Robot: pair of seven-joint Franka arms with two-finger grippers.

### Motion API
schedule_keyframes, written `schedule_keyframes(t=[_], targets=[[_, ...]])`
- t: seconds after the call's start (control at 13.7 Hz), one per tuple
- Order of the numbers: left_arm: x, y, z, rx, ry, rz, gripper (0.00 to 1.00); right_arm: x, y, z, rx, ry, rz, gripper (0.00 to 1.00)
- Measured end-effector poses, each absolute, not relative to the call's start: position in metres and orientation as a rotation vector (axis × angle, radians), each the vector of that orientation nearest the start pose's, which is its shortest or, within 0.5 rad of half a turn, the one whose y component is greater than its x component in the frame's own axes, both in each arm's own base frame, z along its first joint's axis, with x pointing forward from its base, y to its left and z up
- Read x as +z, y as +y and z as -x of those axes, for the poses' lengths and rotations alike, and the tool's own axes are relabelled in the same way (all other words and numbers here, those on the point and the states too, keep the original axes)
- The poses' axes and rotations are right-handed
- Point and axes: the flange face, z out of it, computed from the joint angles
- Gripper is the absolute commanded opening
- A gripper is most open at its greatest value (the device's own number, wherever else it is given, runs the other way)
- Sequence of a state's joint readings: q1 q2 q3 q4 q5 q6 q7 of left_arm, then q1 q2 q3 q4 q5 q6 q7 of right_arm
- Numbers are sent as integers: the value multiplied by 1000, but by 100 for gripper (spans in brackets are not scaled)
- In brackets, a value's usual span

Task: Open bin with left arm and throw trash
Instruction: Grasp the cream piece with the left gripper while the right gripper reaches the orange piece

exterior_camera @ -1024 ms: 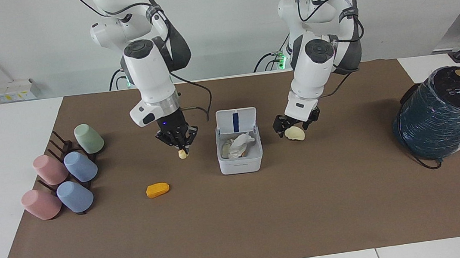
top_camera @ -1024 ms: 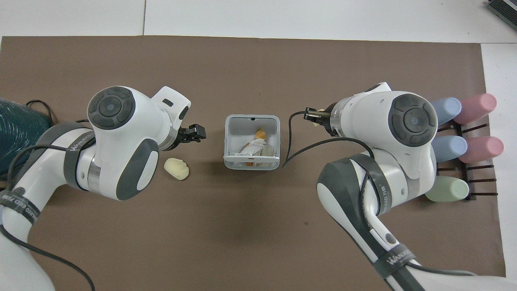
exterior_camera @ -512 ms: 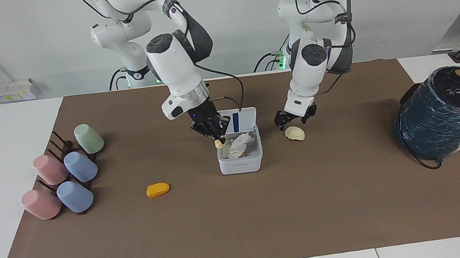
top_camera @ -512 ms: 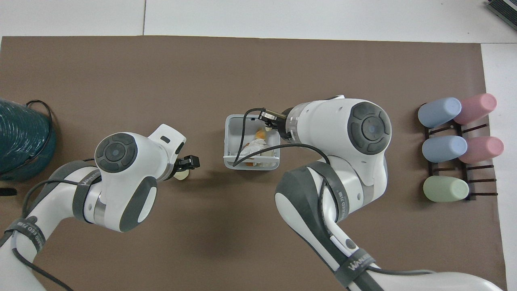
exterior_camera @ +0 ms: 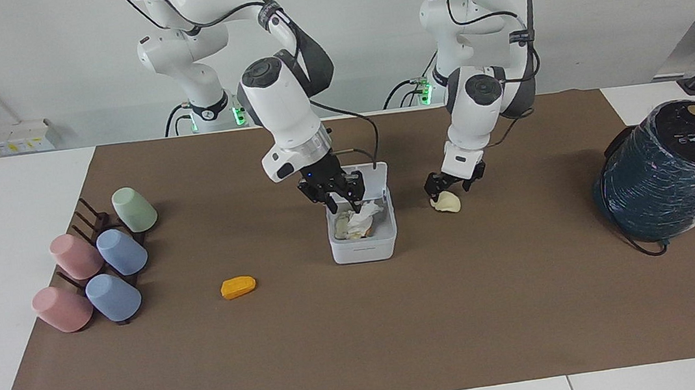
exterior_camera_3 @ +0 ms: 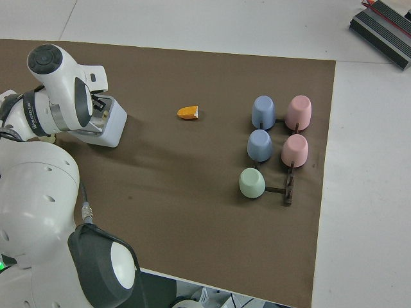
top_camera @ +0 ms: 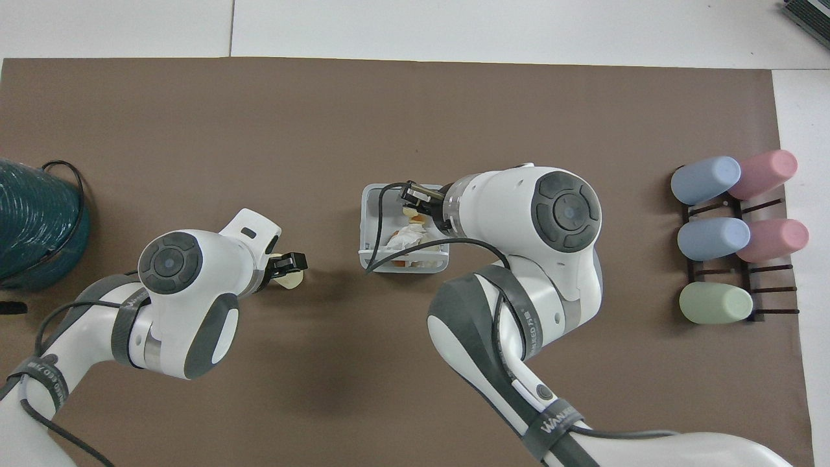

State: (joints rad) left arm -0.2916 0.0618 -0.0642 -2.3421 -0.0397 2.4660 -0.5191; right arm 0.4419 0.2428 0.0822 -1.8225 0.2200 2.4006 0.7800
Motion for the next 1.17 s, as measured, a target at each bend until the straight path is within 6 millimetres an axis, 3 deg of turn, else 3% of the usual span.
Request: schedule_keyframes(t=[0.29,0.44,0.51,0.73,0.88,1.17], targets=[[305,-181,-484,-80,-310,3182,42,447,308,-577,-235,590,2706,100],[304,-183,-484,-90,-307,3186,16,452,287,-590,-260,634,2696,100],[304,-184,-485,-98,-305,3188,7,452,271,-597,-271,666,2692,100],[309,-185,-491,-118,-309,3194,1,448,220,-618,-288,780,2675,100],[325,-191,-509,-108,-313,3195,1,440,186,-629,-299,843,2686,100],[406,-213,-564,-114,-453,3245,3,394,124,-646,-243,1025,2692,100]])
